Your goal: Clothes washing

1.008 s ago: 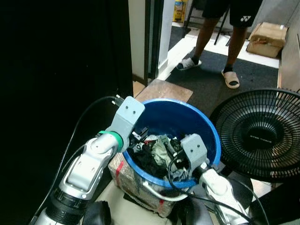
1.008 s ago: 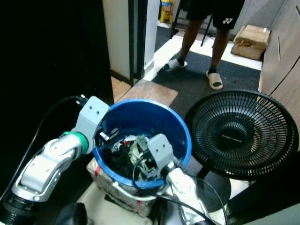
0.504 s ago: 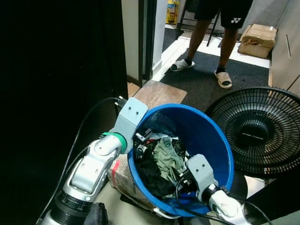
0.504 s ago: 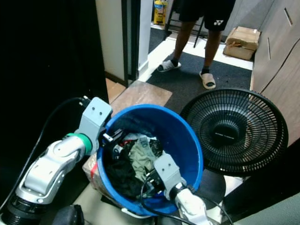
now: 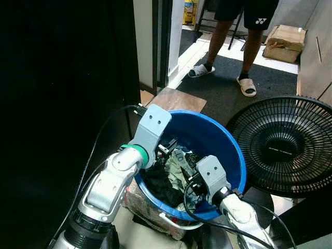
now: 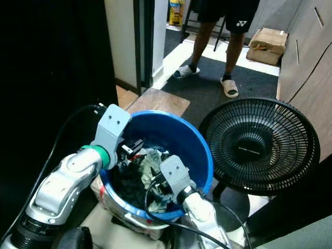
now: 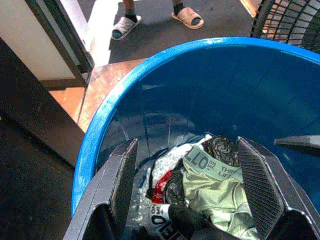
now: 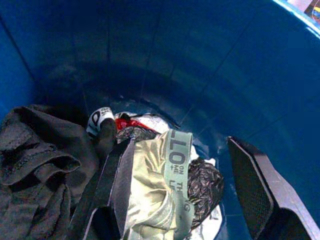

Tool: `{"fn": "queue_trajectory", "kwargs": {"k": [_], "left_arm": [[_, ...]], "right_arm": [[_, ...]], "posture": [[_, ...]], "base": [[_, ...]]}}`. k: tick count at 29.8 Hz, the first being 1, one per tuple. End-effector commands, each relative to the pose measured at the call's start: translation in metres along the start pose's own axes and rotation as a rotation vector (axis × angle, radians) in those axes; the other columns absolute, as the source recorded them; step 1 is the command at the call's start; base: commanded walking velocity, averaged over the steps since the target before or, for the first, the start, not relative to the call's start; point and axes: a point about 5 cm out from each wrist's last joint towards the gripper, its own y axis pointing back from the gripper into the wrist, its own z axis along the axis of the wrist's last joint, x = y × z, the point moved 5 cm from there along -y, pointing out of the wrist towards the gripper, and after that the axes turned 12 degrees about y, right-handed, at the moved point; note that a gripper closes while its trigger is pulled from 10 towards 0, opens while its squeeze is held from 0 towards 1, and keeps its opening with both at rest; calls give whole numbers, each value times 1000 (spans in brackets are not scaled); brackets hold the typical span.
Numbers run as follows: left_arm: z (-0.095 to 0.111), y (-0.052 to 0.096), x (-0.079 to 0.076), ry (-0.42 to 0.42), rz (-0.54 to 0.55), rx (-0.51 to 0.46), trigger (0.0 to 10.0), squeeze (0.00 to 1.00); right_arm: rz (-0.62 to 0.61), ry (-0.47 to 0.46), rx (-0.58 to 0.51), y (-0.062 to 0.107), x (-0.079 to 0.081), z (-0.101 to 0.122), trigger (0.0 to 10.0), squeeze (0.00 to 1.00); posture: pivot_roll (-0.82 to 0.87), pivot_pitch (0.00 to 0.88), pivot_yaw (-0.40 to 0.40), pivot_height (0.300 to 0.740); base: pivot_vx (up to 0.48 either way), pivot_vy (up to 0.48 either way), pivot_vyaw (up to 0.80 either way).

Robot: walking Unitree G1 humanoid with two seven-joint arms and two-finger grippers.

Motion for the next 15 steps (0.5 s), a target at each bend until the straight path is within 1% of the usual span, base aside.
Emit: {"fn": "queue_trajectory", "kwargs": {"k": [1, 2, 3, 4, 6, 8, 9, 10, 11, 13, 15], "left_arm": [[-19, -1, 9, -58, 53, 71, 10000, 0], [-29, -1, 18, -110, 93, 102, 10000, 0], [-29, -1, 18, -110, 93, 102, 10000, 0], [-39, 0, 27, -158, 135, 135, 10000, 0], [-39, 0, 27, -158, 135, 135, 10000, 0], [-55, 2, 42, -200, 191, 181, 10000, 0], [-55, 2, 42, -200, 191, 181, 10000, 0], [-61, 3, 48, -219, 215, 198, 10000, 0], [-61, 3, 48, -219, 215, 198, 10000, 0], [-68, 5, 56, -263, 244, 218, 10000, 0], [-68, 5, 56, -263, 244, 218, 10000, 0]], "right_arm": [[46, -20, 76, 6, 17, -19, 10000, 0], [42, -22, 72, 5, 17, -18, 10000, 0], [42, -22, 72, 5, 17, -18, 10000, 0], [32, -28, 68, 4, 15, -17, 10000, 0], [32, -28, 68, 4, 15, -17, 10000, 0], [10, -33, 60, 2, 10, -15, 10000, 0], [10, -33, 60, 2, 10, -15, 10000, 0], [-1, -32, 58, 2, 6, -14, 10000, 0], [-1, -32, 58, 2, 6, -14, 10000, 0], [-14, -32, 52, 2, 1, -13, 10000, 0], [-14, -32, 52, 2, 1, -13, 10000, 0]], "posture": [[81, 95, 34, 555], [81, 95, 34, 555], [81, 95, 34, 555], [81, 96, 34, 555], [81, 96, 34, 555], [82, 98, 34, 555], [82, 98, 34, 555], [82, 98, 34, 555], [82, 98, 34, 555], [80, 100, 32, 555], [80, 100, 32, 555]], "base": [[0, 0, 0], [0, 0, 0], [0, 0, 0], [0, 0, 0], [0, 0, 0], [0, 0, 0], [0, 0, 0], [0, 0, 0], [0, 0, 0], [0, 0, 0], [0, 0, 0]]}}
